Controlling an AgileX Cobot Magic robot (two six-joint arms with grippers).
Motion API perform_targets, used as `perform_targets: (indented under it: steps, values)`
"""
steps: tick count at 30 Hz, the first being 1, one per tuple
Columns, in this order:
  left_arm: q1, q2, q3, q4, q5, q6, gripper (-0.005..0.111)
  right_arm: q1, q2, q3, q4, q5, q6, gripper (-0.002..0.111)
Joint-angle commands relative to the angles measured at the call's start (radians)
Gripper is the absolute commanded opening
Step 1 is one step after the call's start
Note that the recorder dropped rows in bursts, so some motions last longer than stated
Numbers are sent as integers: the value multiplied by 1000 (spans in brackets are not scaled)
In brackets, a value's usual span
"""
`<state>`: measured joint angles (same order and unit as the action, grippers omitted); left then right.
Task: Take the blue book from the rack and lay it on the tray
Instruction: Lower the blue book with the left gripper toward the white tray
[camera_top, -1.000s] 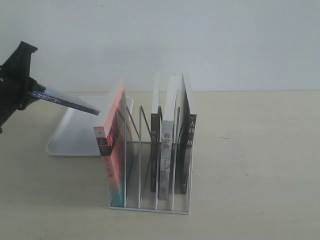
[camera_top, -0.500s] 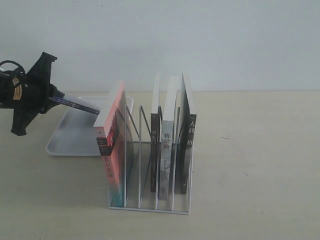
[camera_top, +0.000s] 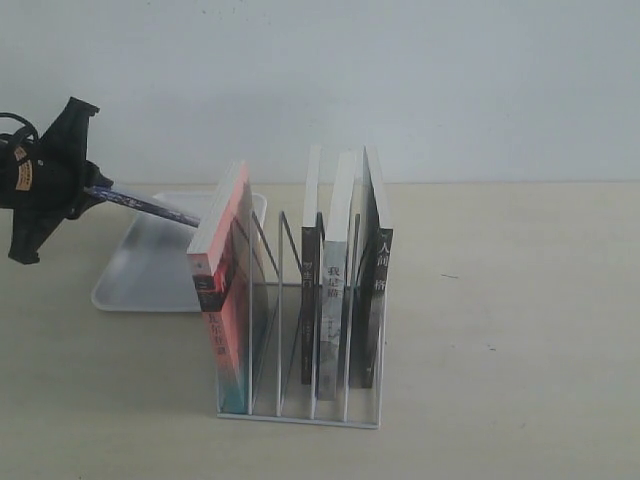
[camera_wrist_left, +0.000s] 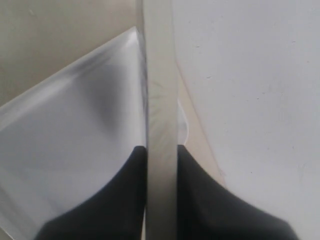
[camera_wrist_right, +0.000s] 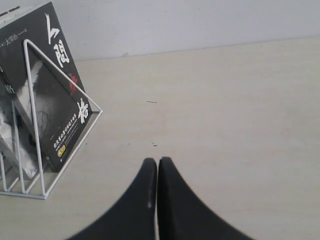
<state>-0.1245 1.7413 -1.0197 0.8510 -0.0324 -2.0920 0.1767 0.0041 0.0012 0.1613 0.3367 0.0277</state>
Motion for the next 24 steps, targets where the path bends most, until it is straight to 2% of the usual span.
perform_targets:
  steps: [1,8,15,18,20,24]
  values:
    - [3,14,-39,-7,-27,-9,4,-6,-4,-1,-10,-2,-3,0]
    - [3,66,-72,-62,-99,-9,4,-6,-4,-1,-10,-2,-3,0]
    - [3,85,-120,-47,-21,41,4,-6,-4,-1,-10,-2,-3,0]
    - [3,95,-122,-47,-47,44,4,-6,-4,-1,-10,-2,-3,0]
    - [3,114,-122,-51,-114,44,4,-6,-4,-1,-10,-2,-3,0]
    - [3,131,-122,-46,-134,44,5,-6,-4,-1,-10,-2,-3,0]
